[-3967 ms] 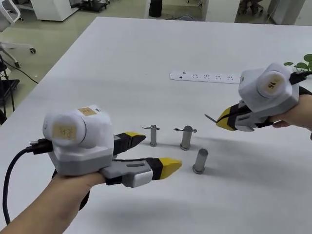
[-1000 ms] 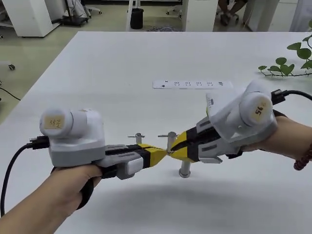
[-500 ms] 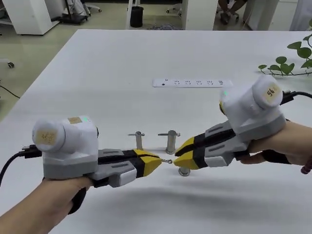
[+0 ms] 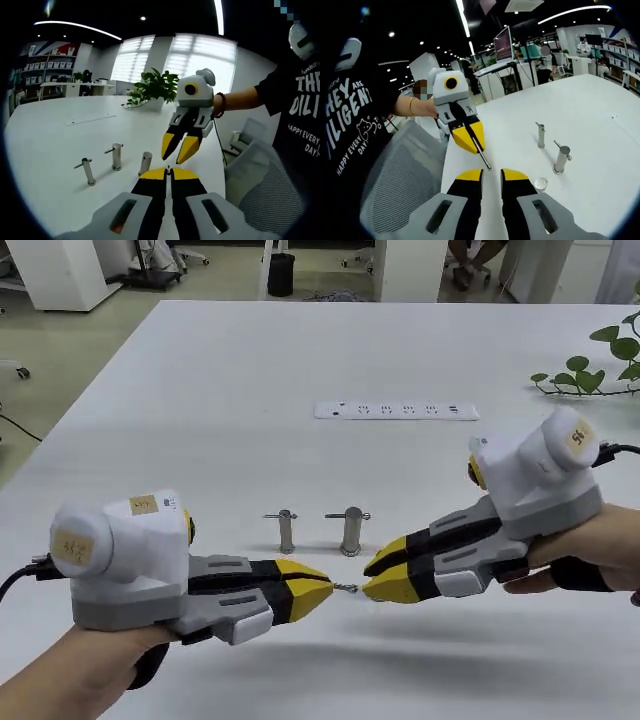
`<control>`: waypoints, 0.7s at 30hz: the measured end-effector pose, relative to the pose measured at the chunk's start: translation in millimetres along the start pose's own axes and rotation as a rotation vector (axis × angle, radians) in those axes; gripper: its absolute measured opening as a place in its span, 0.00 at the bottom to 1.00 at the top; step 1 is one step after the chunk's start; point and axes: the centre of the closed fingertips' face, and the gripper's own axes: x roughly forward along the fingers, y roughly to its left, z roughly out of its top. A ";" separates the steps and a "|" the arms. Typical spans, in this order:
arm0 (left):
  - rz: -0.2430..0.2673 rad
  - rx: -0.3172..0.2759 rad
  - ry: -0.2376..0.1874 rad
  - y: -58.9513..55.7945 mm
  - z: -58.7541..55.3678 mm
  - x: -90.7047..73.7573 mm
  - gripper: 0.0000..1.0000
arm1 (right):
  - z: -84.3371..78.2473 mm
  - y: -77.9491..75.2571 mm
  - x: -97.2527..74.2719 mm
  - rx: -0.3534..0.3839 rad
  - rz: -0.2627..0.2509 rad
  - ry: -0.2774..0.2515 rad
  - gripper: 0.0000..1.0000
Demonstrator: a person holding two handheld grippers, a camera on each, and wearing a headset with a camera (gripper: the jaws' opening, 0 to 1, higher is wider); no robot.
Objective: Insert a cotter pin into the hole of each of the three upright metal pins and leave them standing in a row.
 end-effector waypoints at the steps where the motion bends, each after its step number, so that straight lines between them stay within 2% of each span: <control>1: -0.009 0.001 -0.002 -1.6 0.2 0.2 0.00 | -0.3 2.9 0.2 0.003 0.016 -0.004 0.09; 4: -0.027 0.002 -0.009 -5.0 1.4 0.8 0.00 | -2.8 8.3 1.2 0.011 0.047 -0.007 0.09; 14: -0.096 -0.002 -0.028 -18.3 5.0 2.4 0.00 | -1.5 17.6 4.3 0.010 0.094 -0.025 0.07; 21: -0.115 -0.025 -0.049 -22.4 8.9 1.6 0.00 | -0.6 26.5 6.5 -0.020 0.123 -0.014 0.00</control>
